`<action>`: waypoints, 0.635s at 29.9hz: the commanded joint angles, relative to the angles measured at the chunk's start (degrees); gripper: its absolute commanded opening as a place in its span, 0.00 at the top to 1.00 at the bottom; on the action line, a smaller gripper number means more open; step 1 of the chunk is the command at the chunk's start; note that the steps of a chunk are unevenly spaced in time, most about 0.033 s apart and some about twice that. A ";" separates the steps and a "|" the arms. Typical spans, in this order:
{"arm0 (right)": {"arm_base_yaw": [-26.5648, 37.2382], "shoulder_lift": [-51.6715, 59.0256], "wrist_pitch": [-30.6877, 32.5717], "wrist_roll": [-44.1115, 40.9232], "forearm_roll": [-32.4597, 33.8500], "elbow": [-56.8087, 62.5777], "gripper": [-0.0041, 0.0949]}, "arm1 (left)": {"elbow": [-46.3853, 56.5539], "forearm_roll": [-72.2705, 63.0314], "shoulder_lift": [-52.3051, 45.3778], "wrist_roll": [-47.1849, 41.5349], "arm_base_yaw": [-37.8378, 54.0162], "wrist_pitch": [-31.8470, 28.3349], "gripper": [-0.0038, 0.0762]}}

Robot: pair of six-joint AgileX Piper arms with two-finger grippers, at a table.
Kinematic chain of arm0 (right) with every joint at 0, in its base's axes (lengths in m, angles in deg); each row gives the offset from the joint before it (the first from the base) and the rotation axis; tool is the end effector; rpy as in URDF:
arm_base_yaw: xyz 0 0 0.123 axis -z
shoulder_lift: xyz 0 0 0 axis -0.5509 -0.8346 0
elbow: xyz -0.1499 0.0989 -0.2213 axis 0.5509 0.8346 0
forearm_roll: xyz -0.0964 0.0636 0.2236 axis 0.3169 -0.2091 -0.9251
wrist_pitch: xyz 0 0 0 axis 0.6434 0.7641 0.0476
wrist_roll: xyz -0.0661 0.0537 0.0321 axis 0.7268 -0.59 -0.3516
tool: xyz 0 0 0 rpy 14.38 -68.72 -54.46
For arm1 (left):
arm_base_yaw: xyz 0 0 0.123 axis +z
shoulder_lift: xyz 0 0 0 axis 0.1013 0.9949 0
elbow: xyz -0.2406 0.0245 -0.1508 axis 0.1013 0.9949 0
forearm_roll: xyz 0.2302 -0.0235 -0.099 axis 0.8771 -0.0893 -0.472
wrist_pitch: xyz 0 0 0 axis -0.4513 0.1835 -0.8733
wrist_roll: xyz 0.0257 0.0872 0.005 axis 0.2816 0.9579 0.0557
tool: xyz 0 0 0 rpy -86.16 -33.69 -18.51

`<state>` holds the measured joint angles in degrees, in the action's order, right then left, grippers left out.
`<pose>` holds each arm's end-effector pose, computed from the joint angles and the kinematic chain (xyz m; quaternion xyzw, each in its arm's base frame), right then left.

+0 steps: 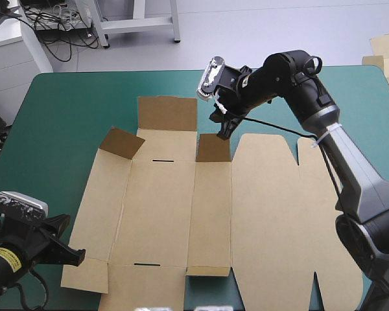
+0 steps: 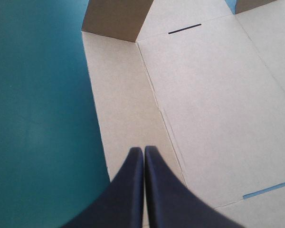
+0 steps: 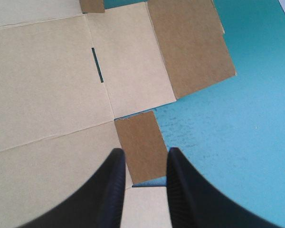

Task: Fold the box

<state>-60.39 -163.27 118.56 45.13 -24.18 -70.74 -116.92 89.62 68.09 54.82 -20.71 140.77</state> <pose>0.3380 0.2002 0.4243 -0.5677 0.7415 0.0864 0.3470 0.0656 -0.0215 0.3448 0.1509 0.8836 -0.0678 0.4381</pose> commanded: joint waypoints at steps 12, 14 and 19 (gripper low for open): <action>0.33 9.24 0.51 -41.57 33.37 -1.28 0.98 | -1.91 -1.03 0.63 -0.18 -0.39 -2.11 0.96; 1.26 10.60 0.51 -41.74 31.88 -1.17 0.98 | -1.91 -1.14 0.63 -0.18 -0.39 -2.11 0.96; 4.98 14.47 0.51 -41.96 24.26 1.74 0.98 | -1.91 -1.25 0.63 -0.18 -0.39 -2.11 0.96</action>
<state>-57.59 -153.39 118.66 3.66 2.14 -69.36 -116.92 88.33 68.09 54.82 -20.71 141.68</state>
